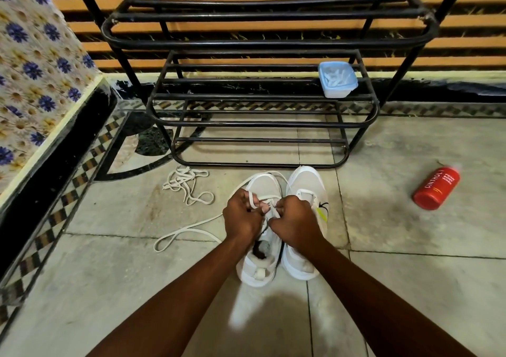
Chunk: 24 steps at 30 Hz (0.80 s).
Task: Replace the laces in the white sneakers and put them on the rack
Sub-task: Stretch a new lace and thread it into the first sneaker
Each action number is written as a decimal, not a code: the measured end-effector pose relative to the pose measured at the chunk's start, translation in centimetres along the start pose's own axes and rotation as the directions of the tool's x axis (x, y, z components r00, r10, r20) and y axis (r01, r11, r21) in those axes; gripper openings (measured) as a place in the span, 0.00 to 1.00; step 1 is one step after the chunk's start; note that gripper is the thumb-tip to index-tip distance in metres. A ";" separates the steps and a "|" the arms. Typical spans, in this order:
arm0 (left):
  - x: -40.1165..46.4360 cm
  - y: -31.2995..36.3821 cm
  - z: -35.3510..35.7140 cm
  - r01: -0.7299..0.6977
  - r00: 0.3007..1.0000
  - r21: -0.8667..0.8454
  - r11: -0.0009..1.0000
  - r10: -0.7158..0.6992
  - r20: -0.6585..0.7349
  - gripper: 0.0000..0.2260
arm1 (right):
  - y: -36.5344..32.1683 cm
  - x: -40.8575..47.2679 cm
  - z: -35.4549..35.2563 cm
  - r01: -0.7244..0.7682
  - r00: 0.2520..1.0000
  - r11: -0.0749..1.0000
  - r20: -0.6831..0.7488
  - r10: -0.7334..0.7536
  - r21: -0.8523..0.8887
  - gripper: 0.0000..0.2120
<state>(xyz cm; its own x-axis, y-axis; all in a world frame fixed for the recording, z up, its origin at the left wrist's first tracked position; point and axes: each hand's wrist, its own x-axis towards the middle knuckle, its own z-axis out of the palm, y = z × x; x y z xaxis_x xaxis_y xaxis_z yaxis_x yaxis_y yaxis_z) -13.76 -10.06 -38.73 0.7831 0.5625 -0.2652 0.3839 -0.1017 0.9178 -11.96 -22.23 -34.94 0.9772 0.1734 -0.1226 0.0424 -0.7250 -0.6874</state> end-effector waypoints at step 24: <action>-0.1 1.0 0.4 0.012 1.000 0.143 0.990 -0.008 -0.030 0.17 | 0.7 0.8 0.2 0.041 0.993 0.998 0.115 -0.035 -0.046 0.11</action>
<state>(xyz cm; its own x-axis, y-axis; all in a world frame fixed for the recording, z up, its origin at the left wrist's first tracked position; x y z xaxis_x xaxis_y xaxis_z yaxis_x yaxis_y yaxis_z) -13.29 -10.52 -37.87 0.7648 0.5878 -0.2637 0.4595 -0.2108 0.8628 -11.22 -22.48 -35.67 0.9448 0.2742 -0.1793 0.0919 -0.7471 -0.6583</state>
